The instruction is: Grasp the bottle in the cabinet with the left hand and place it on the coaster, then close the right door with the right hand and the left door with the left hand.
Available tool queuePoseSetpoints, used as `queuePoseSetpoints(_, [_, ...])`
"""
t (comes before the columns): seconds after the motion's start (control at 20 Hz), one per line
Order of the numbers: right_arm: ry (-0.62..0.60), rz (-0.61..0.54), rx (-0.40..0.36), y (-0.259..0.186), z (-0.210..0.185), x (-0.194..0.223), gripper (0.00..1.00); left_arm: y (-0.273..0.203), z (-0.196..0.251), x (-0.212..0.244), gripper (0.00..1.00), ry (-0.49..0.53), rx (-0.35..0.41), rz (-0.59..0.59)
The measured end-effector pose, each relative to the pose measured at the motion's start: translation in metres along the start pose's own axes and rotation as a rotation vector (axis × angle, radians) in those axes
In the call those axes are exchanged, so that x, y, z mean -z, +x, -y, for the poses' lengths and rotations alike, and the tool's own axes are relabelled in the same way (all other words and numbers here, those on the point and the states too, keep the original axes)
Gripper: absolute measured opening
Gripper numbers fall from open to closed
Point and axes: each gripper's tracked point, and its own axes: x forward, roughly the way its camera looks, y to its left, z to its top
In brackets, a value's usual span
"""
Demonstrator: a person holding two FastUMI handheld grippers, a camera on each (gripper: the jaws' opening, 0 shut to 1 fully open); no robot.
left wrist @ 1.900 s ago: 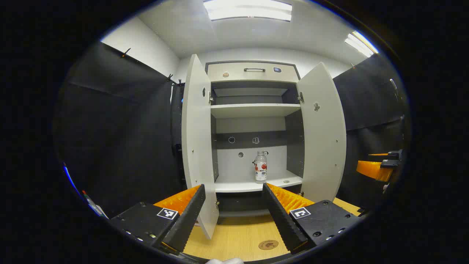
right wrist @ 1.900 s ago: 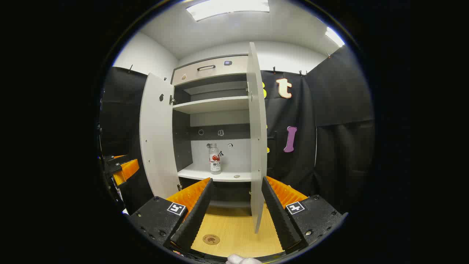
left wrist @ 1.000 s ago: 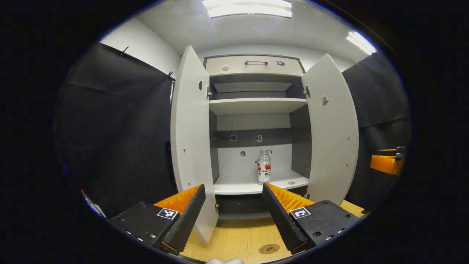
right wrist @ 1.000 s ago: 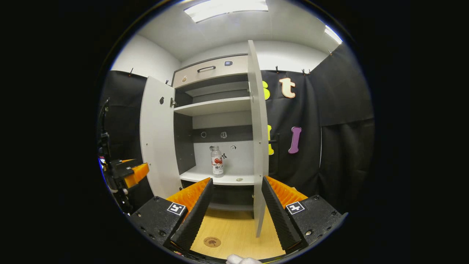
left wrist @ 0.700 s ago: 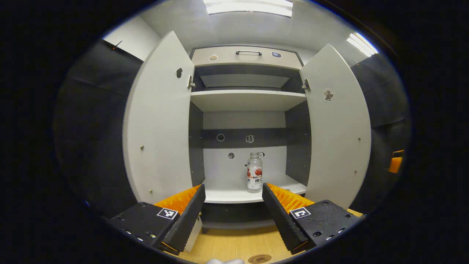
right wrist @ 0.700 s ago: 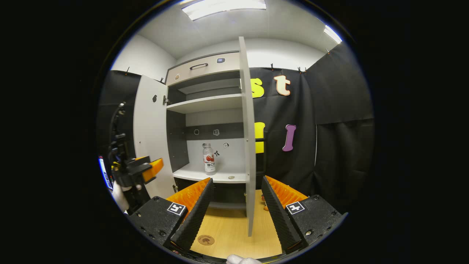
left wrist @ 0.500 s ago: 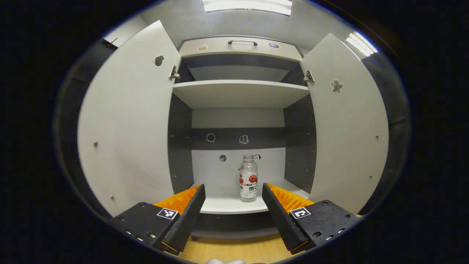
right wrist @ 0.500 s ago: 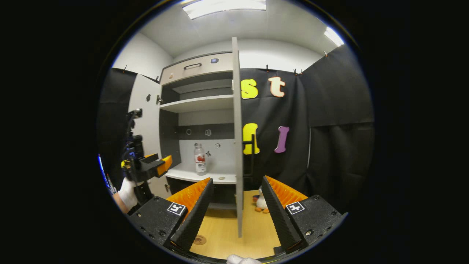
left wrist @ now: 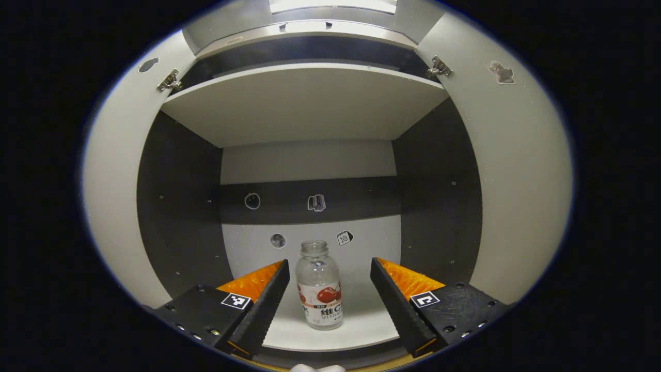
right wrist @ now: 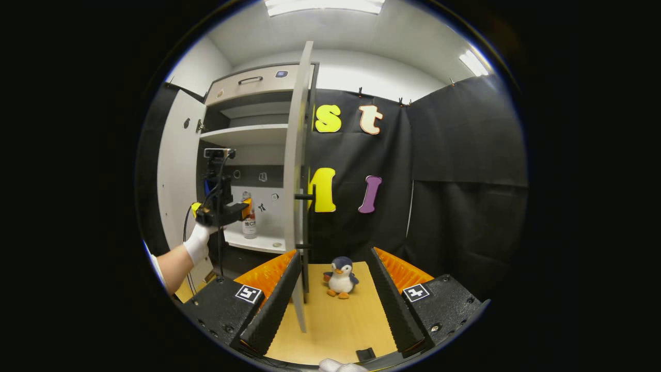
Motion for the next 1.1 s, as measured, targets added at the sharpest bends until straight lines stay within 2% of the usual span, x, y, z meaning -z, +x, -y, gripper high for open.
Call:
queuePoseSetpoints(0.25, [-0.012,-0.009,0.011,0.004,0.01,0.005,0.82,0.037,-0.018,0.023,0.96,-0.026,-0.058,-0.043])
queuePoseSetpoints(0.55, [0.002,-0.04,0.034,0.003,0.021,0.018,0.82,0.062,-0.019,0.05,0.96,-0.058,-0.055,-0.114])
queuePoseSetpoints(0.6, [0.003,-0.041,0.034,0.001,0.02,0.018,0.82,0.064,-0.021,0.049,0.95,-0.062,-0.068,-0.116])
queuePoseSetpoints(0.65, [0.003,-0.044,0.035,0.0,0.021,0.019,0.82,0.071,-0.022,0.051,0.88,-0.059,-0.081,-0.121])
queuePoseSetpoints(0.7, [0.006,-0.04,0.033,-0.002,0.021,0.017,0.82,0.059,-0.019,0.046,0.78,-0.058,-0.08,-0.14])
queuePoseSetpoints(0.95, [0.022,-0.012,0.013,-0.003,0.011,0.01,0.82,0.031,-0.03,0.013,0.77,-0.05,-0.072,-0.086])
queuePoseSetpoints(1.05, [0.027,-0.019,-0.01,-0.001,0.001,0.015,0.82,0.0,-0.03,-0.002,0.77,-0.033,-0.067,-0.065])
queuePoseSetpoints(1.1, [0.031,-0.023,-0.022,-0.001,-0.004,0.016,0.82,-0.015,-0.029,-0.007,0.73,-0.026,-0.059,-0.056])
